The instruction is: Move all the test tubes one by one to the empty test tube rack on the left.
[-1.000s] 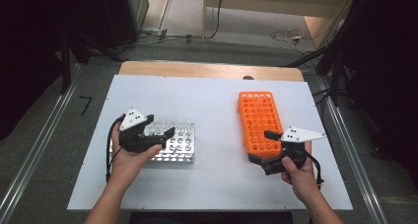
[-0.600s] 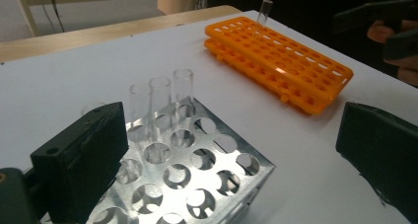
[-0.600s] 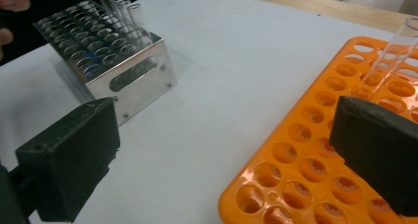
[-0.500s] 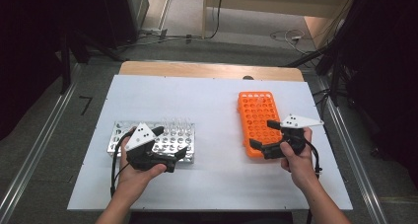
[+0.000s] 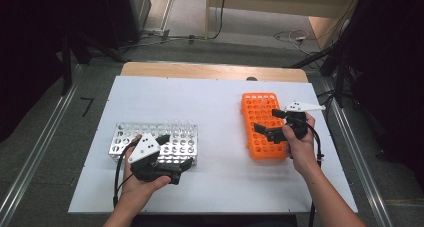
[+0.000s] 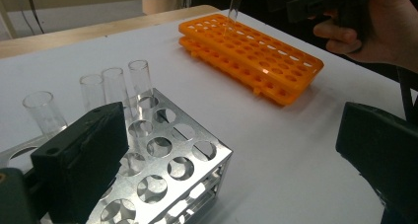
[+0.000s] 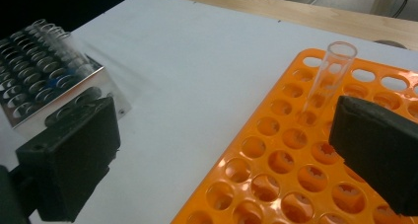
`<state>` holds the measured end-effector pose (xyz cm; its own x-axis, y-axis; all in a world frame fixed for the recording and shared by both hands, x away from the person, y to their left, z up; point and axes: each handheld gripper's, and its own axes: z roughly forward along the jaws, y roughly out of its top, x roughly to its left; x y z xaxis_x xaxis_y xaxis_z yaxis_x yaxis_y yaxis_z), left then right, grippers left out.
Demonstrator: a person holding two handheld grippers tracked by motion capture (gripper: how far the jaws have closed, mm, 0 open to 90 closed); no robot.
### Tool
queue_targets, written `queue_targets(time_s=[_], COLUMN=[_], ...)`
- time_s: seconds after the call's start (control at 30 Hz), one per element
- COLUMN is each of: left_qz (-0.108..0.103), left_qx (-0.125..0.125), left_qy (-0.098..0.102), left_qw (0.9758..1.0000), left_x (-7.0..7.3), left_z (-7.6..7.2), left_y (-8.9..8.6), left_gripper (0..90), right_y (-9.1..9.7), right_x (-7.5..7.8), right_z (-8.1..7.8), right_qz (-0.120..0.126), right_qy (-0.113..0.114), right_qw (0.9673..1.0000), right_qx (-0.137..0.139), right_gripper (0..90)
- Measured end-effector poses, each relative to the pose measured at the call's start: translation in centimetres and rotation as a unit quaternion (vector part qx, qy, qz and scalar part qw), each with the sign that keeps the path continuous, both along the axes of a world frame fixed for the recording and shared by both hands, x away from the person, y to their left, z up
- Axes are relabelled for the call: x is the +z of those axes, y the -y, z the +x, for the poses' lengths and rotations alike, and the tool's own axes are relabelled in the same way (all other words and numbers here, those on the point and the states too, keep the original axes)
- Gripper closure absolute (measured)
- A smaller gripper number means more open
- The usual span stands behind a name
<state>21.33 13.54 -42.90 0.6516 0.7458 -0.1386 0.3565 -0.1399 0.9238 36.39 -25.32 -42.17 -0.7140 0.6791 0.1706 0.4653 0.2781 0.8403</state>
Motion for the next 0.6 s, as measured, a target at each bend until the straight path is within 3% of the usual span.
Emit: queue_targets(time_s=[0.4, 0.6], left_qz=[0.004, 0.002], left_qx=[-0.007, -0.006], left_qy=[-0.003, -0.004], left_qw=[1.0, 1.0], left_x=[-0.2, -0.2], left_z=[-0.2, -0.2], left_y=[0.7, 0.5], left_gripper=[0.0, 0.0], right_y=[-0.3, -0.4], right_x=[-1.3, -2.1], right_z=[3.2, 4.8], right_qz=[-0.002, -0.017], right_qy=[-0.027, -0.044], right_qw=[0.9992, 0.9968], right_qx=[-0.031, -0.065], right_gripper=[4.3, 17.6])
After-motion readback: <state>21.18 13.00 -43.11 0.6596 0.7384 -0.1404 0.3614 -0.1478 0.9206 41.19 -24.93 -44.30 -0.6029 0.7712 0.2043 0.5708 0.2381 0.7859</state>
